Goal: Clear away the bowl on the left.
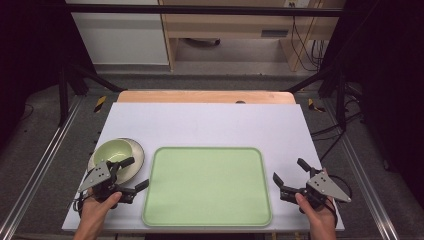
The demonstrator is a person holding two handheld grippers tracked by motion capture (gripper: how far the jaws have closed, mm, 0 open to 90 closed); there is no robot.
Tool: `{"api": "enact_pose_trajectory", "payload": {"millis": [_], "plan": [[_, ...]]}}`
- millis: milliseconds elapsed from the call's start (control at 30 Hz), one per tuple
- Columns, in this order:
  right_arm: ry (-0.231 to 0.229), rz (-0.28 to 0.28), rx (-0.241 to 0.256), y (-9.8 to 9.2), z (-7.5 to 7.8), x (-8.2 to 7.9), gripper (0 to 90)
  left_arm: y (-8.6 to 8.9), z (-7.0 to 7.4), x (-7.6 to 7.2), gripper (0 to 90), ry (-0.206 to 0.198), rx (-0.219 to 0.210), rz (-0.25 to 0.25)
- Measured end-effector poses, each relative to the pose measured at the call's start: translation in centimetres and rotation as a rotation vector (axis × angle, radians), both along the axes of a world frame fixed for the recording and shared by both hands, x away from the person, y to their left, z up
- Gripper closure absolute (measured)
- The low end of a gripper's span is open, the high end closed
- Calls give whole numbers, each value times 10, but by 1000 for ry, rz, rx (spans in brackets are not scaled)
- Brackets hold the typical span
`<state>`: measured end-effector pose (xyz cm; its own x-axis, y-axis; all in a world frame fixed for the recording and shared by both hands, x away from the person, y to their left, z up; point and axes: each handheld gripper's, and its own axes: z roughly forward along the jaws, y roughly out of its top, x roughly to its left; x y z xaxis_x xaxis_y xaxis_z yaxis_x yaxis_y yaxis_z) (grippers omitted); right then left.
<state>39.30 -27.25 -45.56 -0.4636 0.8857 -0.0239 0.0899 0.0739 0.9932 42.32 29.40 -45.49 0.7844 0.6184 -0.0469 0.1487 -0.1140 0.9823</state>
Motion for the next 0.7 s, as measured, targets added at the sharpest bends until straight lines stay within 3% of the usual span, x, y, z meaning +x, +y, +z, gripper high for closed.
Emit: {"api": "enact_pose_trajectory", "payload": {"millis": [200, 467, 700], "plan": [[0, -2, -1, 1, 1, -1, 42, 0, 1, -1, 26, -3, -2, -6], [4, -6, 2, 0, 0, 0, 42, -4, 1, -2, 25, 0, 38, -4], [4, -7, 2, -1, 0, 0, 42, -5, 3, -3, 25, -1, 42, -6]]}}
